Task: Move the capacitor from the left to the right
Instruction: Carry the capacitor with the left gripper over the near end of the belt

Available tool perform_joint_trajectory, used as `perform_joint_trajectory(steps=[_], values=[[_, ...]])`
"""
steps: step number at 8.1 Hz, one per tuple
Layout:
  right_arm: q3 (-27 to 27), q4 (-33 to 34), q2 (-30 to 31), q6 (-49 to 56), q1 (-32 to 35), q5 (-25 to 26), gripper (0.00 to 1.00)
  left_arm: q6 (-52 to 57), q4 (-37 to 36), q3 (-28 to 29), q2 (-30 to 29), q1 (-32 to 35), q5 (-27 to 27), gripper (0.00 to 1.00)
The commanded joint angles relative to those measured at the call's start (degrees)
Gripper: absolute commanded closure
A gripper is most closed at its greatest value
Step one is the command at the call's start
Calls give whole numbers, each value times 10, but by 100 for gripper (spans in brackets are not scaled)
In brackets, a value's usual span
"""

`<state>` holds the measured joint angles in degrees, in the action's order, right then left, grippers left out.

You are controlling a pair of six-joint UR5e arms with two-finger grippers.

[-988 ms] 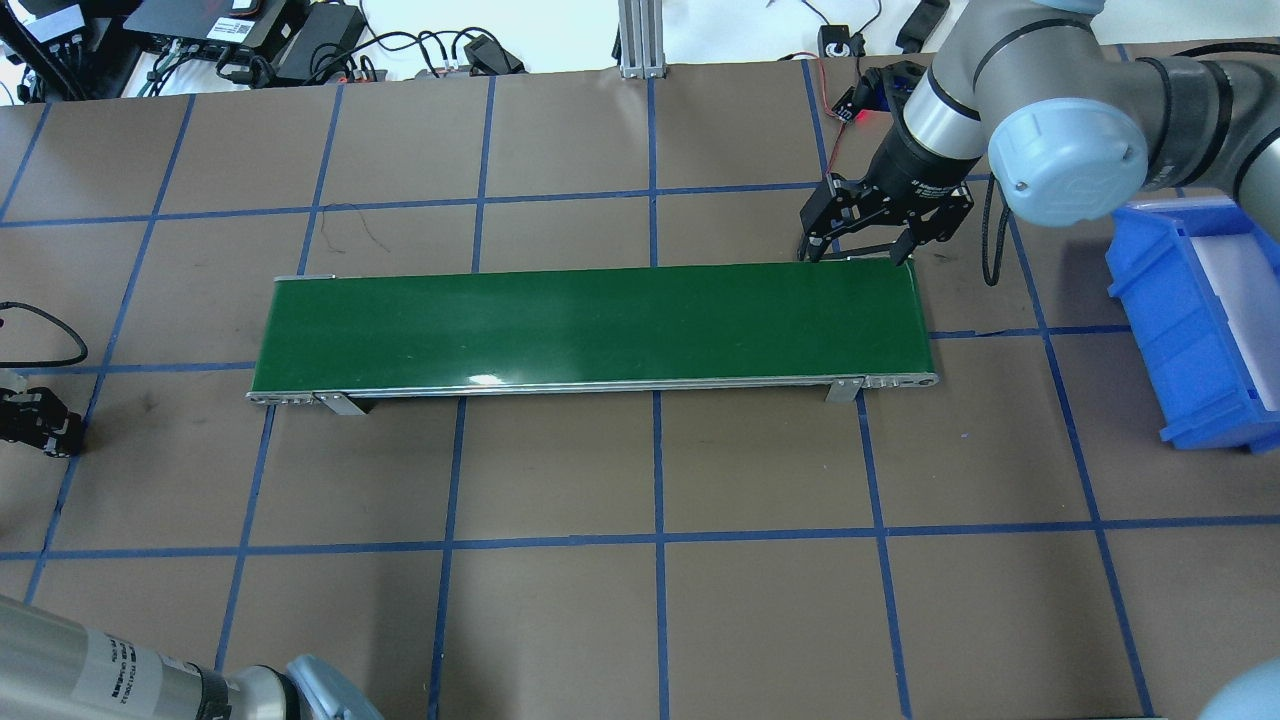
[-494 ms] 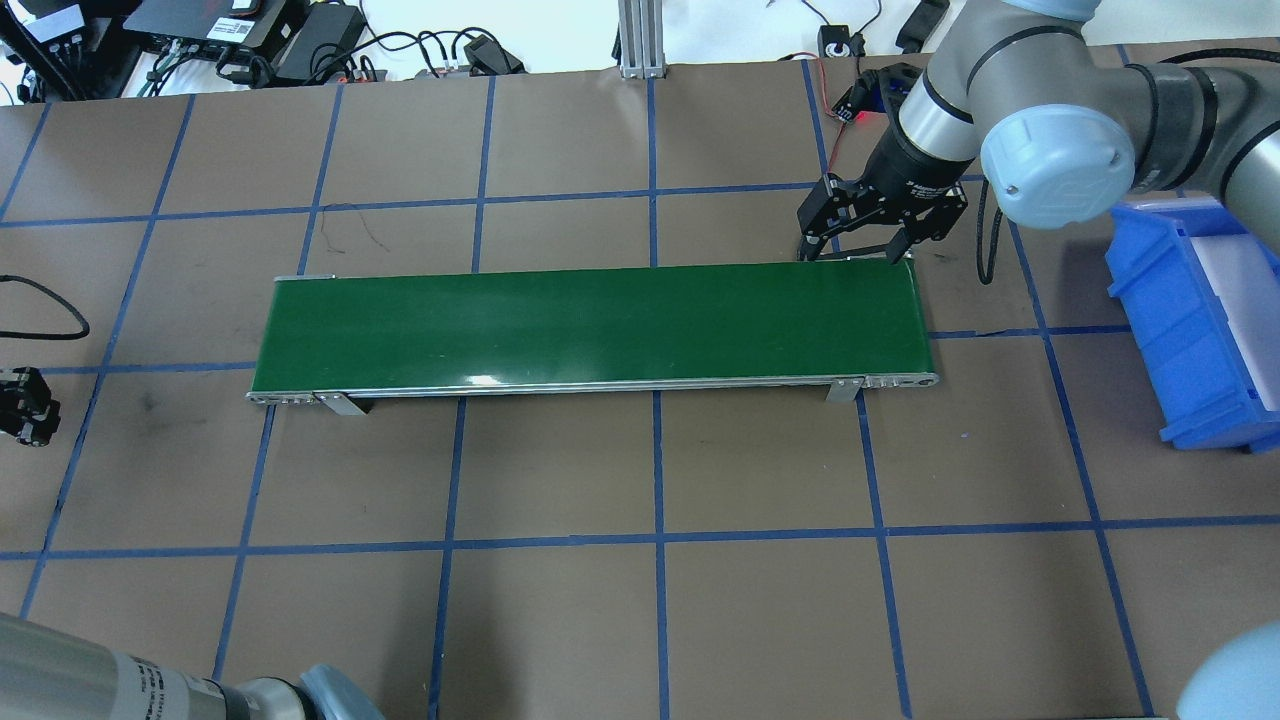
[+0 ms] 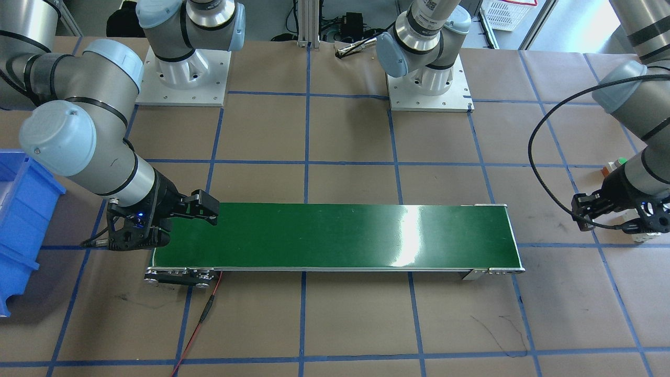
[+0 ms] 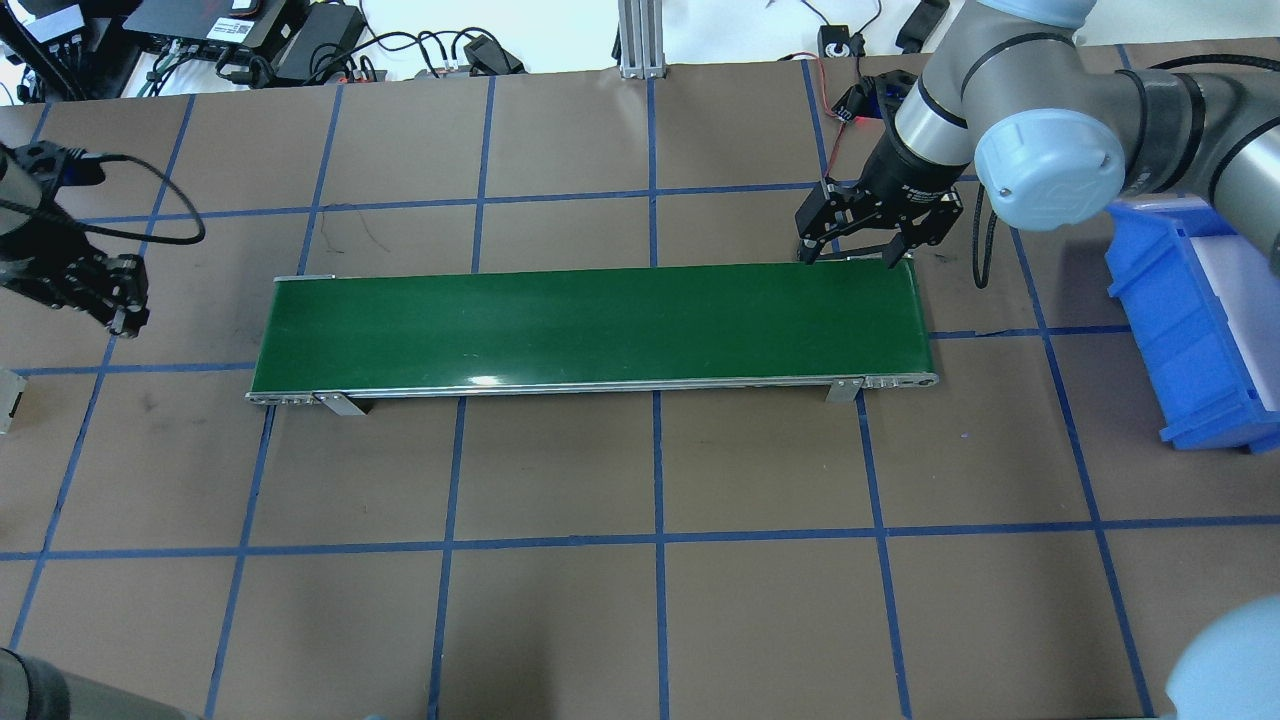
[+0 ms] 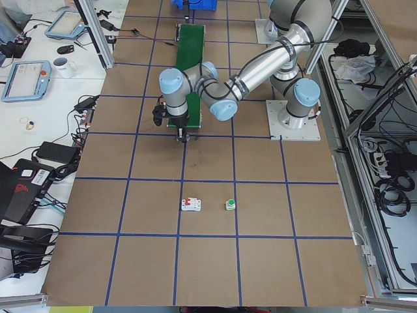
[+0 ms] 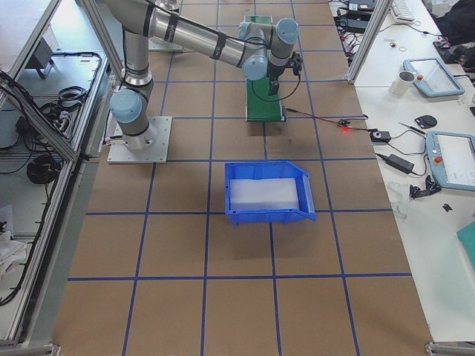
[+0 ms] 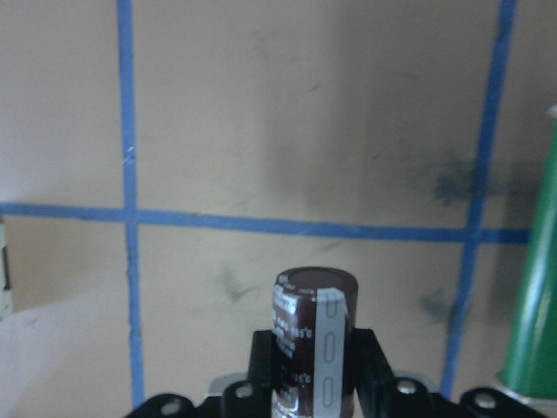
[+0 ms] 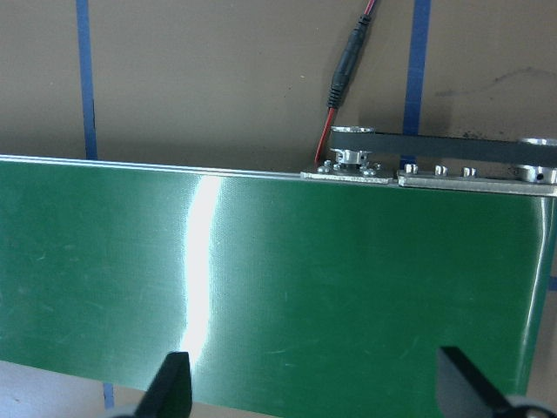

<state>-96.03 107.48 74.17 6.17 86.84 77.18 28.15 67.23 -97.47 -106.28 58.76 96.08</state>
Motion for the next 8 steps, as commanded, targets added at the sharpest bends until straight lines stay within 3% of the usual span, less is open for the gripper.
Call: perform_joint_trajectory(steps=[1, 3, 8], values=[[1, 10, -6, 3, 0, 0, 0, -94, -17, 36, -15, 101, -19, 95], [1, 15, -6, 1, 0, 0, 0, -128, -48, 36, -31, 133, -24, 95], [1, 14, -6, 9, 0, 2, 0, -151, -43, 9, -17, 166, -66, 93]])
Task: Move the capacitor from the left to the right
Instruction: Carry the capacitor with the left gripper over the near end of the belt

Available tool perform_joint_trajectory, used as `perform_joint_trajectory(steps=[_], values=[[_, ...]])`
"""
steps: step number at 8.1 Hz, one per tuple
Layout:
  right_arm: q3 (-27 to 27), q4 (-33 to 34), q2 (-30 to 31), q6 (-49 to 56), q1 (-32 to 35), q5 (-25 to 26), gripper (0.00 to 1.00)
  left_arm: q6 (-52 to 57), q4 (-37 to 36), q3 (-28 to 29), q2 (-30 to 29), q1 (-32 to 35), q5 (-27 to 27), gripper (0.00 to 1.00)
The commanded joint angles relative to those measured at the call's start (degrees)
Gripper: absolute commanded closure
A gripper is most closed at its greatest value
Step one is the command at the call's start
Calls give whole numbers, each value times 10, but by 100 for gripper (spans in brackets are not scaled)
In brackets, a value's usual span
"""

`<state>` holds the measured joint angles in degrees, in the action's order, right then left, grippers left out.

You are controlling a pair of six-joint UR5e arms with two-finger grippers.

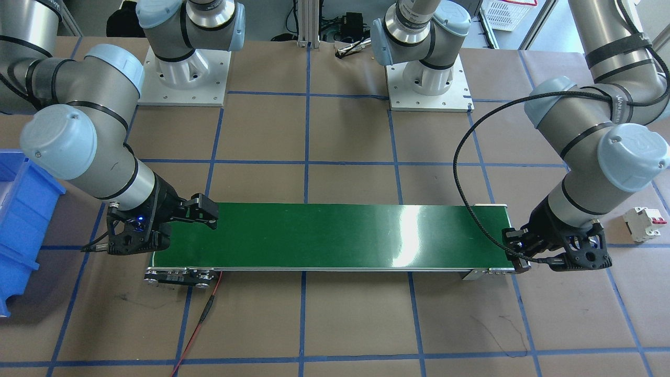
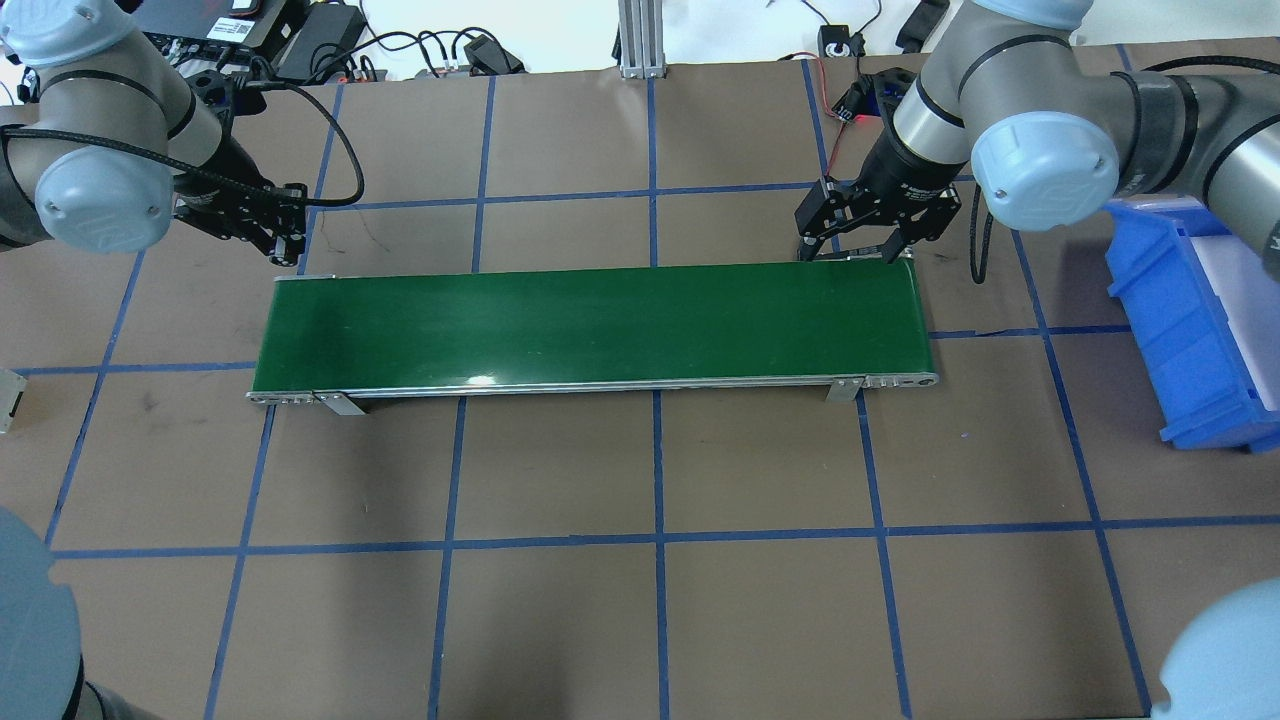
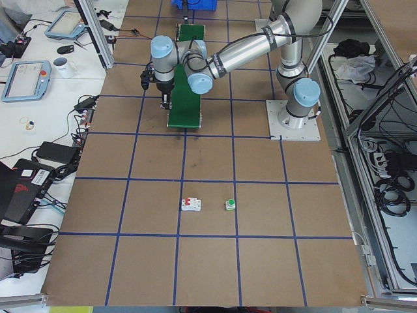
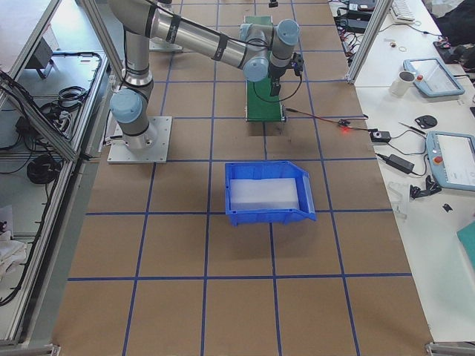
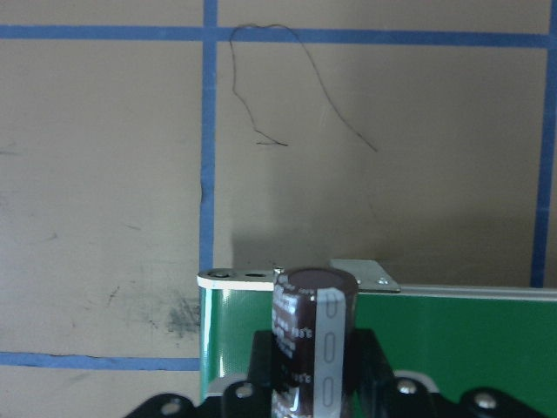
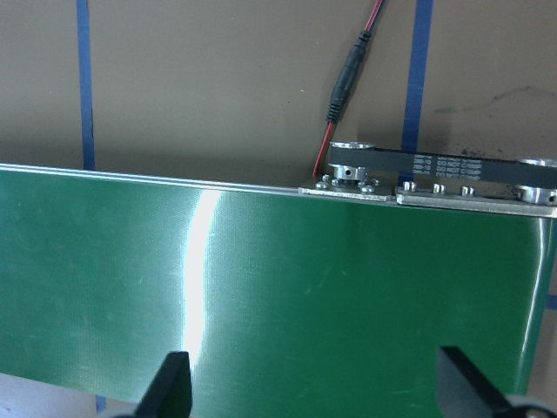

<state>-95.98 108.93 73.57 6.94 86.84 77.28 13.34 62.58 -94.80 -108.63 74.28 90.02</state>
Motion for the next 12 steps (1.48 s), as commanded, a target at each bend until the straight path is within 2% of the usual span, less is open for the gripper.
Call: perform_joint_trajectory(steps=[1, 12], values=[[0, 0, 0, 2, 0, 1, 0, -2, 4, -30, 10, 10, -5, 93], [0, 0, -8, 0, 0, -1, 0, -2, 14, -82, 20, 12, 2, 93]])
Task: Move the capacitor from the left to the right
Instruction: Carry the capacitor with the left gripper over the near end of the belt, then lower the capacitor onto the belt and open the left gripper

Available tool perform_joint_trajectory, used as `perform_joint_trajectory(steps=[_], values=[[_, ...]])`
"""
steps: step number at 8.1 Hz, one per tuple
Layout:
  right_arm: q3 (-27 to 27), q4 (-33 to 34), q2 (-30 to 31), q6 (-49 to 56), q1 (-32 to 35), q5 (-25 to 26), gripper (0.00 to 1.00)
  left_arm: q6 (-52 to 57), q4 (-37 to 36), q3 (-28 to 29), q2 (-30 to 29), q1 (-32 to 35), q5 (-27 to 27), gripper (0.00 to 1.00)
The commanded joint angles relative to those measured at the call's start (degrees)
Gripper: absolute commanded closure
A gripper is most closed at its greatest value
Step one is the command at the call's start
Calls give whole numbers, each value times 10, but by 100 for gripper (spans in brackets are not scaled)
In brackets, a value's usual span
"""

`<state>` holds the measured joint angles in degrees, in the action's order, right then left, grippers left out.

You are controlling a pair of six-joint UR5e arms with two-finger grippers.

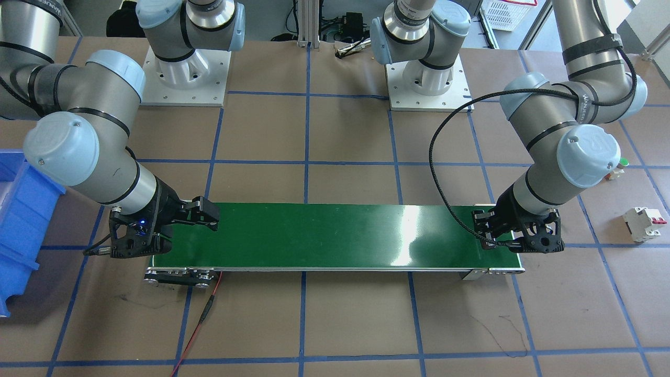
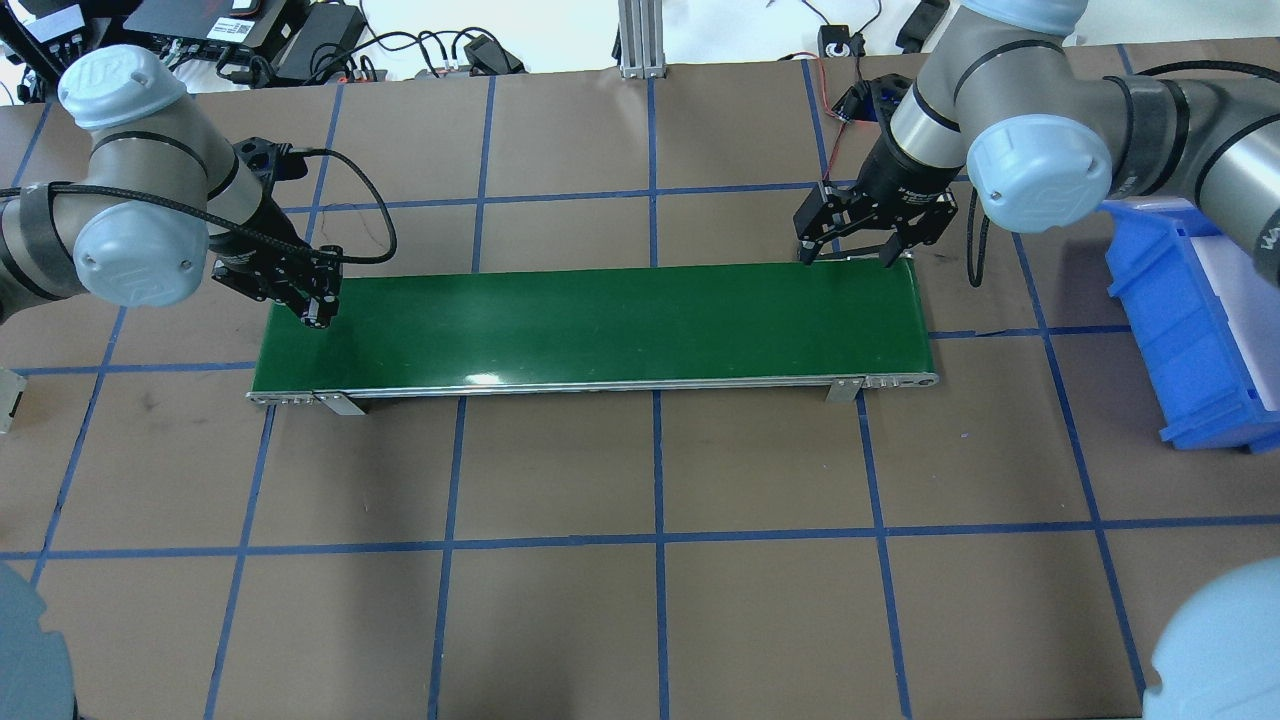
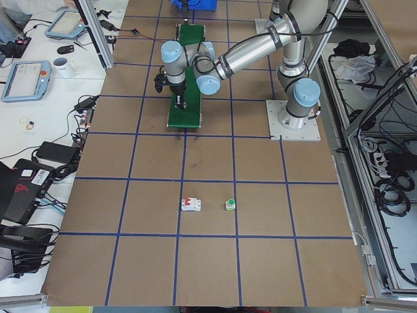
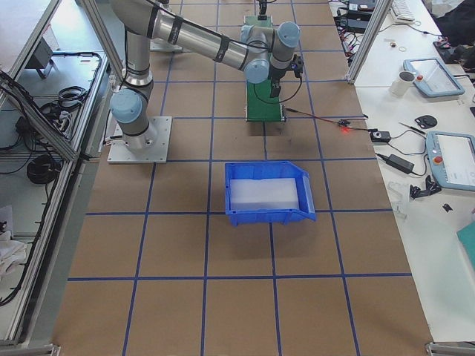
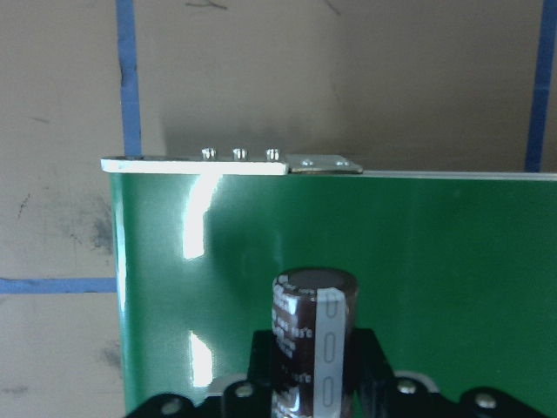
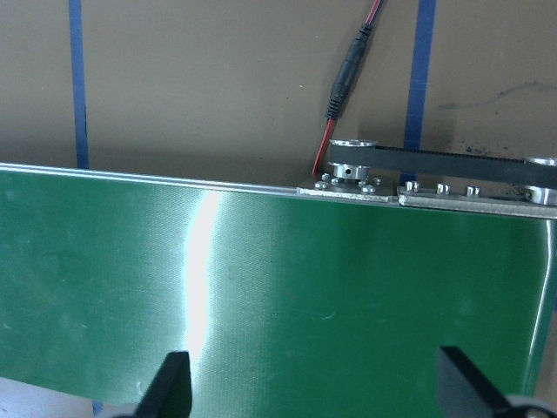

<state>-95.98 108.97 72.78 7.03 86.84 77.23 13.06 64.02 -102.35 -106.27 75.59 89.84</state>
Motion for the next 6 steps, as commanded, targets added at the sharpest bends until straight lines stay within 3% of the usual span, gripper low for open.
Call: perform_joint_trajectory(steps=[1, 2, 3, 5, 6], values=[[0, -1, 0, 0, 0, -1, 0, 0, 1, -7, -3, -1, 3, 86], [0, 0, 0, 0, 0, 0, 0, -4, 0, -7, -7, -2, 2, 69], [0, 0, -2, 1, 0, 0, 0, -7, 1, -7, -8, -2, -2, 36], [0, 18, -3, 2, 0, 1, 0, -38, 1, -4, -6, 3, -5, 10], [0, 26, -5, 6, 0, 1, 0, -83, 1, 0, 0, 22, -34, 0]])
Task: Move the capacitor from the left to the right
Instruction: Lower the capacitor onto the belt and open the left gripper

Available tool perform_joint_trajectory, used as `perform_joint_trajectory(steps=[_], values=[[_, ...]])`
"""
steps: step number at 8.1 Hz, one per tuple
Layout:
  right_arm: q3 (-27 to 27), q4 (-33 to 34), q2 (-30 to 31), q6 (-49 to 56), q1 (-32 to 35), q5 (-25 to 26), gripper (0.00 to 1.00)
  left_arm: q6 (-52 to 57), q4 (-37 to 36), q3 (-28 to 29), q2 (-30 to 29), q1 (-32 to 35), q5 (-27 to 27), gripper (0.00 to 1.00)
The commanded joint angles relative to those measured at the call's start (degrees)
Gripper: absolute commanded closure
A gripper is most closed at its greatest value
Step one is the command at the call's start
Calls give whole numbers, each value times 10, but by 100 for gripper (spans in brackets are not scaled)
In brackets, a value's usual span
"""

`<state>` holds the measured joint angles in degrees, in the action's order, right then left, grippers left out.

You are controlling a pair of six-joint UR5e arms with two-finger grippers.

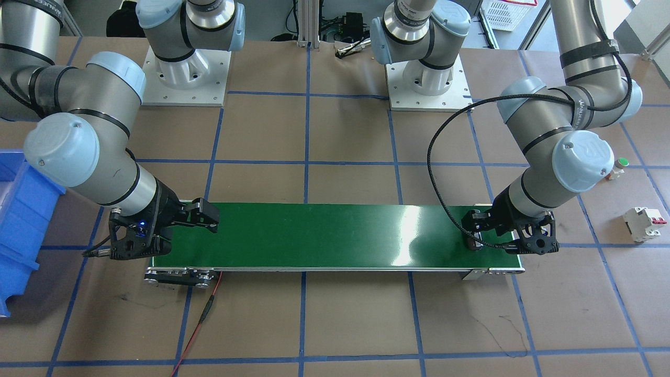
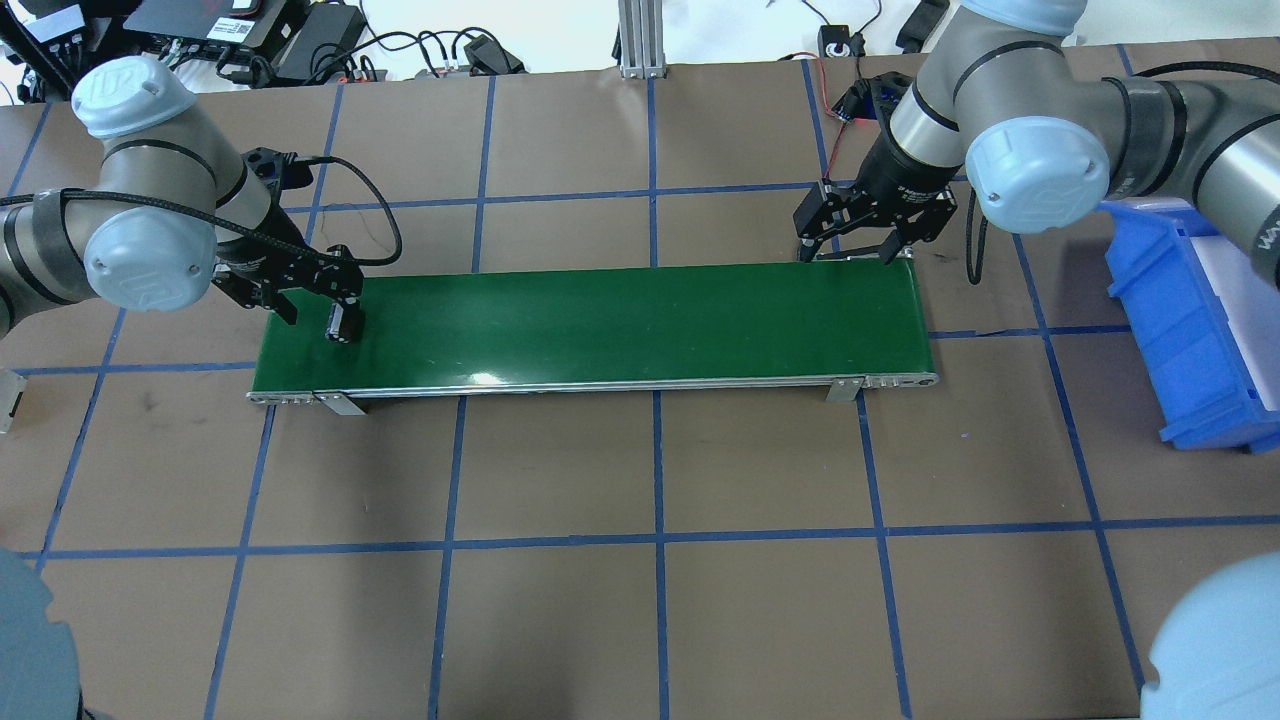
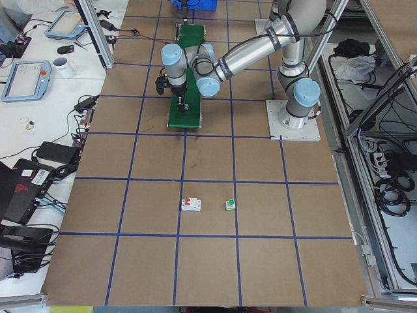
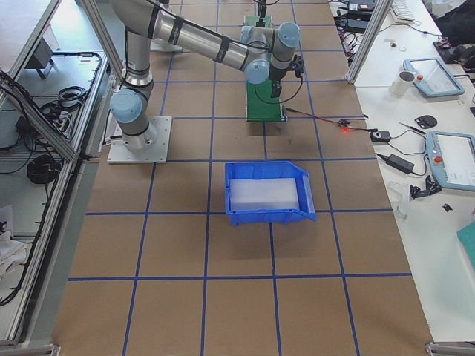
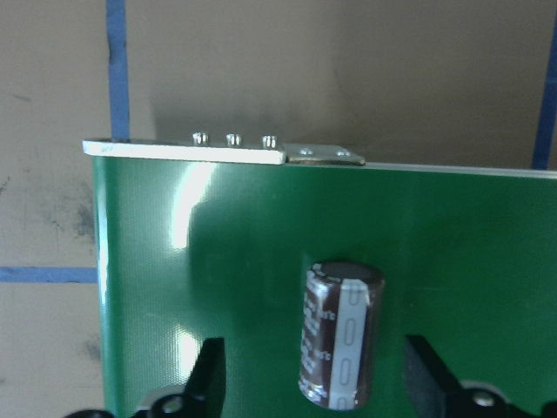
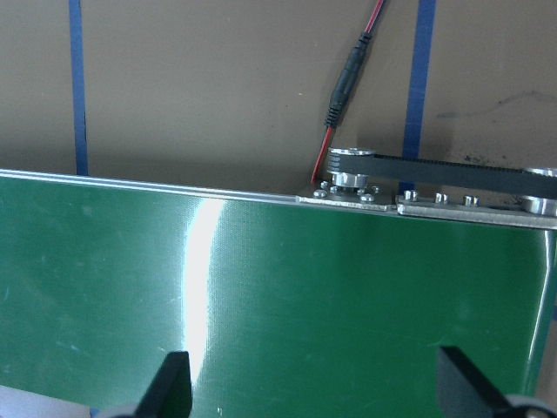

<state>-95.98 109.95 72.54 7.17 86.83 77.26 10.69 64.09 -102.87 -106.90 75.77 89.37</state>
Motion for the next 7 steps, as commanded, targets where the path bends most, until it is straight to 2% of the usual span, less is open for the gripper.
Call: perform_joint_trajectory(steps=[1, 2, 3, 4, 5, 6, 7], values=[[0, 16, -7, 6, 0, 0, 0, -86, 10, 9, 27, 56, -39, 0], [0, 17, -9, 5, 1, -2, 0, -96, 56, 44, 59, 81, -41, 0], [0, 22, -16, 5, 0, -2, 0, -114, 139, 96, 77, 96, -45, 0], [0, 41, -24, 4, 1, -4, 0, -114, 162, 134, 91, 121, -46, 0], [0, 42, -31, 6, 1, -30, 0, -114, 166, 157, 113, 158, -39, 0], [-1, 41, -33, 4, 1, -39, 0, -114, 169, 162, 141, 169, -38, 0], [-1, 40, -36, 3, 1, -36, 0, -109, 282, 166, 165, 167, -37, 0]])
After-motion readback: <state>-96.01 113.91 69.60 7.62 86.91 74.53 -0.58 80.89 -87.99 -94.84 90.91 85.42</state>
